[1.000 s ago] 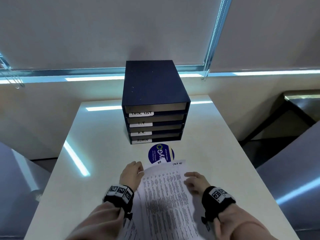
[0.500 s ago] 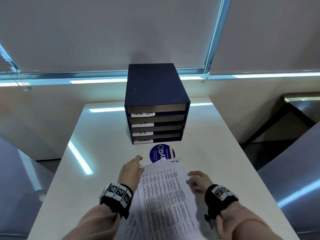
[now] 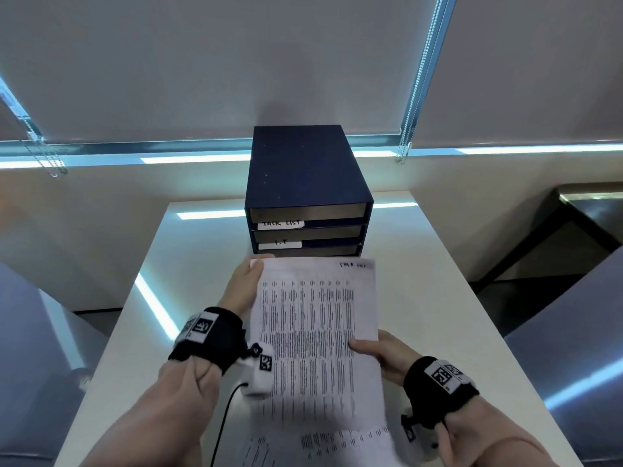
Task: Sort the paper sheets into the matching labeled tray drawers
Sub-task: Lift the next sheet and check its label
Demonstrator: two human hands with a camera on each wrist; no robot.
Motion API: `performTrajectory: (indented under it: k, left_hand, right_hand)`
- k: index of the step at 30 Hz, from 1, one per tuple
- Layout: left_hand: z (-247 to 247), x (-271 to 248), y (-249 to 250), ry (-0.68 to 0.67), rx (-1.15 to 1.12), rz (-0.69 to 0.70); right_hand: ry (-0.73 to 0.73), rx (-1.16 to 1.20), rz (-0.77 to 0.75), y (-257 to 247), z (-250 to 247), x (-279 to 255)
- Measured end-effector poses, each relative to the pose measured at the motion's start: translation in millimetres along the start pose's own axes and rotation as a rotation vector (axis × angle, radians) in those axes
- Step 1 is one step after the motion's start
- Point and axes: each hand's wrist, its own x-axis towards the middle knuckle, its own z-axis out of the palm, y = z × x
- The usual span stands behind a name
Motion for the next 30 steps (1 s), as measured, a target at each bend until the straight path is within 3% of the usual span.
performTrajectory:
  k: [4,13,22,27,30]
  left_hand:
    - [-2,16,-3,0.003,-0.096,-0.135]
    - [-4,25,-21,0.026,-0.182,-0.223]
    - [1,20,-68,0.092,-0.179,-0.464]
    - [7,6,-92,0.03,-0.086,-0.554]
    - [3,13,-104,0.019,-0.104,-0.578]
  right_hand:
    - [0.002,-0.021,-0.013,0,3,-9]
    - [0.016,0.02,-0.013,-1,3,-18]
    - [0.221,0.071,0.033,84,-13,5]
    - [0.308,0.064,0.101,36,0,17]
    - [0.352,-0.078,0.122,6,-4,44]
